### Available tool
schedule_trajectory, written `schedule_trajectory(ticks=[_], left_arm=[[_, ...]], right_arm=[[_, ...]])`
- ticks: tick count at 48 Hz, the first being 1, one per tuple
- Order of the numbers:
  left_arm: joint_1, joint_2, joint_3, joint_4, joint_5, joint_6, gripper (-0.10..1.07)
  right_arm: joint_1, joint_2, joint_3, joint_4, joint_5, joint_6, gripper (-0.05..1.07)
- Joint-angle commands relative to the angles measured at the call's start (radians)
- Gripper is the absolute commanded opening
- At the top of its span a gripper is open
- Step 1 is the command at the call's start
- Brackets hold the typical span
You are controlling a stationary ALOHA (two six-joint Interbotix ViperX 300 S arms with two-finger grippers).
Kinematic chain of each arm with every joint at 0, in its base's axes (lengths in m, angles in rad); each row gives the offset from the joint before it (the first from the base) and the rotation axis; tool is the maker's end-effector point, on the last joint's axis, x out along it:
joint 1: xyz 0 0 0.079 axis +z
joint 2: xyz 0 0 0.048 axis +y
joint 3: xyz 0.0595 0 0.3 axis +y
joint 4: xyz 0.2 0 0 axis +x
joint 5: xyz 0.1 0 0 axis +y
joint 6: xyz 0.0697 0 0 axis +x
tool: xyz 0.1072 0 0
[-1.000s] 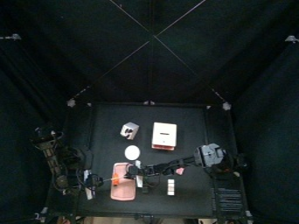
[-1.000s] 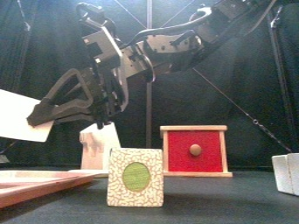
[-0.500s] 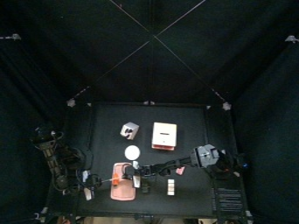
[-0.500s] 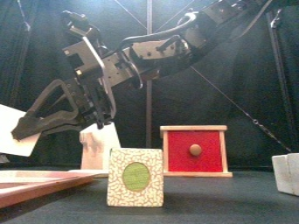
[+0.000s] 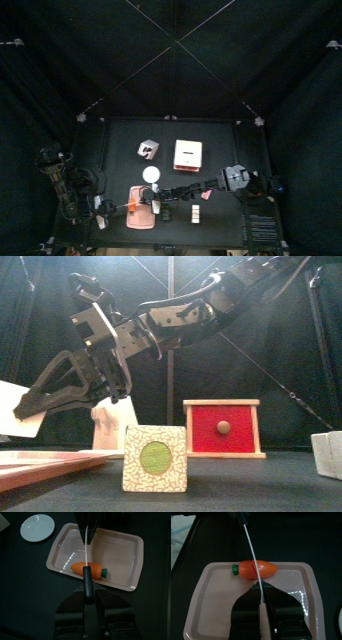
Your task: Cut carrot
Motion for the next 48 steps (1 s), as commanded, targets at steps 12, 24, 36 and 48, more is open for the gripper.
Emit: schedule_trajectory(ticks=[12,24,36,48], left_arm=[[-0.005,0.0,-0.038,-0.002,-0.003,0.005,0.43],[-0.005,0.0,-0.048,0.002,0.002,0.008,0.43],[-0.005,0.0,-0.052,0.005,0.003,0.008,0.43],[-0.005,0.003,-0.057,0.018,0.003,0.011,0.43]], right_arm=[[-0.015,-0.026,-0.035,0.003,-0.005,0.003,0.32],[-0.014,-0.031,-0.044,-0.002,-0.003,0.002,0.32],[-0.012,-0.028,-0.052,-0.002,0.011,0.002,0.32],[-0.011,-0.028,-0.057,-0.002,0.012,0.0,0.32]])
